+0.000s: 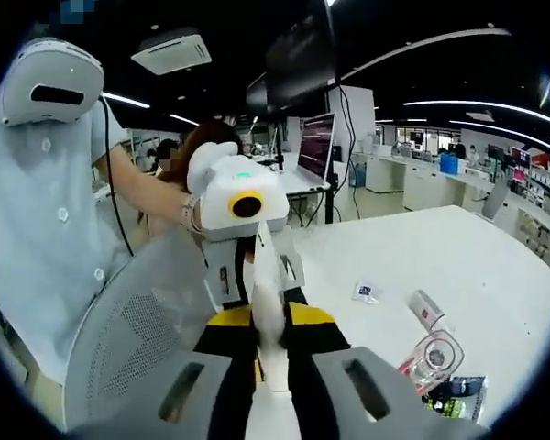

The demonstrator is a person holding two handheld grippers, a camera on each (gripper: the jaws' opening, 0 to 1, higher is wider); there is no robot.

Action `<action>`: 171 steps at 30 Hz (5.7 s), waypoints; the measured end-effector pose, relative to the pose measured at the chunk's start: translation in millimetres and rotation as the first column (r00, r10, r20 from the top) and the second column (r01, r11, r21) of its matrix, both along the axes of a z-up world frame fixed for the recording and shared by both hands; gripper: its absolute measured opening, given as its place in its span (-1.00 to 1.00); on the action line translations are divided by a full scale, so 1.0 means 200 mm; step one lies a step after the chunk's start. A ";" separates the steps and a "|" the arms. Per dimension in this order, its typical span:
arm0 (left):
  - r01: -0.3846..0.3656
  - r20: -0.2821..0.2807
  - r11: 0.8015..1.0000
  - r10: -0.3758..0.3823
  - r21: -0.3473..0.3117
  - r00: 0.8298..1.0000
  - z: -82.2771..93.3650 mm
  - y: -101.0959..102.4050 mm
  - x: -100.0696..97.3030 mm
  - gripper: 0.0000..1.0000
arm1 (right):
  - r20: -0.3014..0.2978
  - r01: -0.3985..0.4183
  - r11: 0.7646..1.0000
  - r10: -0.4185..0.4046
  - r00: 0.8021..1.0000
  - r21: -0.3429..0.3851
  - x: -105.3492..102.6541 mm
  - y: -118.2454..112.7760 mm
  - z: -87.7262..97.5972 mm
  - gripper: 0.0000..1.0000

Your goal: Arrange the skincare products in the storage area until every visible bottle or jar stands upright without overlapping.

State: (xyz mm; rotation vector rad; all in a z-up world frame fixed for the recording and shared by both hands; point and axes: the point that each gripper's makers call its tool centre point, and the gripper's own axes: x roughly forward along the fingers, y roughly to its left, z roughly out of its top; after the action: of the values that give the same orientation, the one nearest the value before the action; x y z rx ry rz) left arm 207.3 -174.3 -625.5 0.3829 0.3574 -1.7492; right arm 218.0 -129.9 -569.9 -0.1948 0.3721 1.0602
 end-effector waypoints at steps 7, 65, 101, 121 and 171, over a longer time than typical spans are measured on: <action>-0.018 -0.011 1.000 0.018 0.012 1.000 -0.02 -0.03 0.03 -0.78 | -0.083 -0.031 0.977 0.013 0.996 -0.212 0.03 -0.05 -0.05 -0.71; -0.080 0.089 0.992 0.071 0.097 0.993 -0.22 -0.09 0.40 -0.65 | -0.384 -0.388 0.492 0.116 0.916 -0.779 0.37 -0.18 -0.15 -0.99; 0.023 0.067 0.994 -0.030 0.104 0.997 -0.22 -0.19 0.39 -0.71 | -0.407 -0.348 0.534 0.008 0.913 -0.770 0.39 -0.28 -0.16 -0.94; 0.044 0.122 0.994 -0.057 0.103 0.991 -0.24 -0.20 0.40 -0.66 | -0.383 -0.333 0.527 0.017 0.924 -0.782 0.39 -0.32 -0.14 -0.79; -0.071 0.095 0.991 0.060 0.112 0.994 -0.12 -0.05 0.47 -0.26 | -0.293 -0.178 0.626 -0.085 0.952 -0.760 0.41 -0.40 -0.12 0.43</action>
State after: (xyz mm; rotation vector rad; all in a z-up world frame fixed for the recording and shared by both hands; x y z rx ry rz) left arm 301.1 -183.7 -650.2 0.5273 0.4020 -1.6455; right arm 300.4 -209.1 -594.0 -0.8432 1.1248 0.9157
